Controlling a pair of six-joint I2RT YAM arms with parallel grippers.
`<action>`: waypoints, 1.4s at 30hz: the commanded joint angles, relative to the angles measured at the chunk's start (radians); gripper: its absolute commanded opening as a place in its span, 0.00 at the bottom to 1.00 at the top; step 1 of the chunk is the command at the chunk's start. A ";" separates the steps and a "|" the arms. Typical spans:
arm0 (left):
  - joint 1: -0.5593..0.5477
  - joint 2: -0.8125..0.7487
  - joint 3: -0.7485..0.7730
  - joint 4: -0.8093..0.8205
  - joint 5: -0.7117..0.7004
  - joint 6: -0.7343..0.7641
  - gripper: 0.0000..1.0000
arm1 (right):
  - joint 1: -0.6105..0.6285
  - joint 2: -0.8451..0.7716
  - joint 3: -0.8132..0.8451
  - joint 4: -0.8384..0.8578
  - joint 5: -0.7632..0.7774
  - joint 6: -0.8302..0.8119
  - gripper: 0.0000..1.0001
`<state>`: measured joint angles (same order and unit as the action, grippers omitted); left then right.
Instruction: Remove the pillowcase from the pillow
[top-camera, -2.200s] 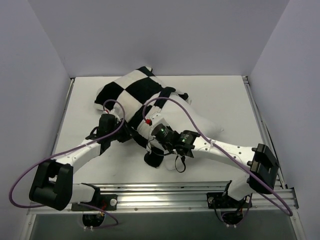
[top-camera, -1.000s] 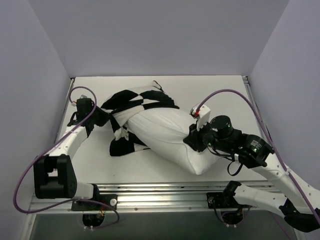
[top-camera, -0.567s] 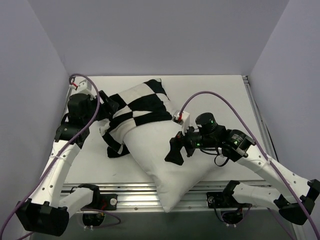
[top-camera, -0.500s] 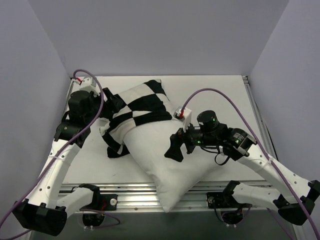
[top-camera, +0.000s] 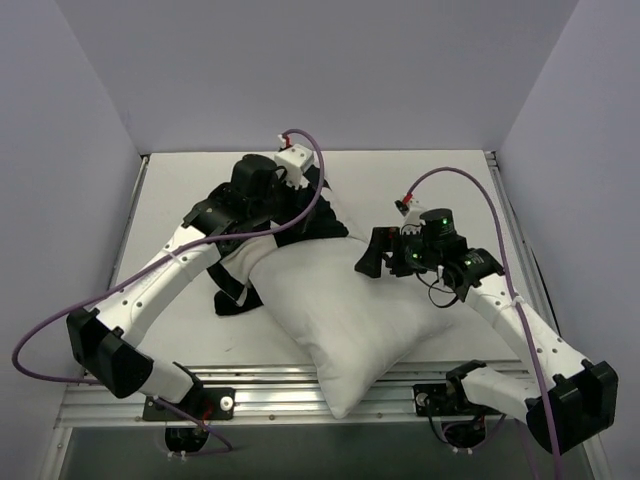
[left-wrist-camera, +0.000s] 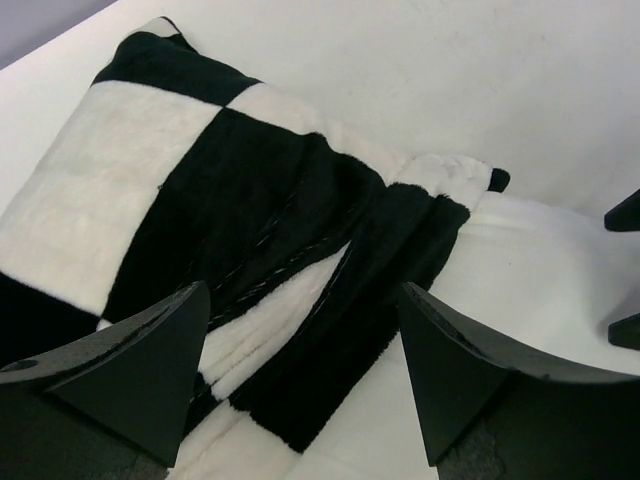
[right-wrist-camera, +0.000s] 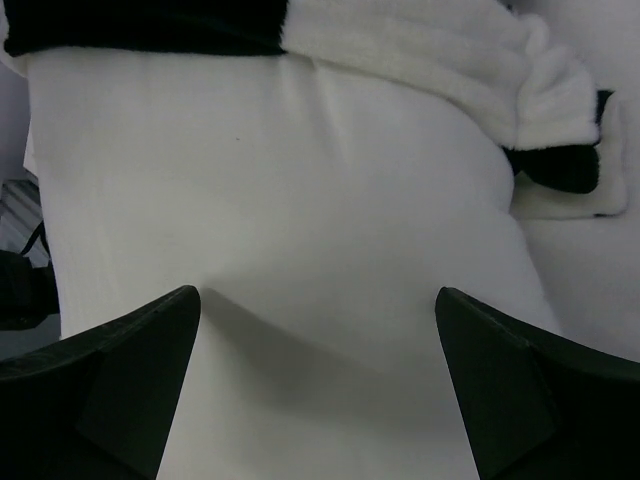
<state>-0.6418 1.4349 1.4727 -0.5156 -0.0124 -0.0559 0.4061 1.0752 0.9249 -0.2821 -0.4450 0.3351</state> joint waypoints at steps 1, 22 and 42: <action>-0.013 0.045 0.119 -0.037 0.006 0.109 0.84 | -0.004 0.032 -0.095 0.202 -0.147 0.120 1.00; -0.099 0.455 0.510 -0.319 0.072 0.300 0.83 | 0.117 0.114 -0.020 0.156 0.000 -0.047 0.00; -0.085 0.601 0.498 -0.374 0.022 0.284 0.24 | 0.180 0.066 0.054 0.069 0.143 -0.074 0.00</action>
<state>-0.7467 2.0205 1.9823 -0.8719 0.0509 0.2272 0.5789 1.2007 0.9203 -0.2028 -0.3454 0.2863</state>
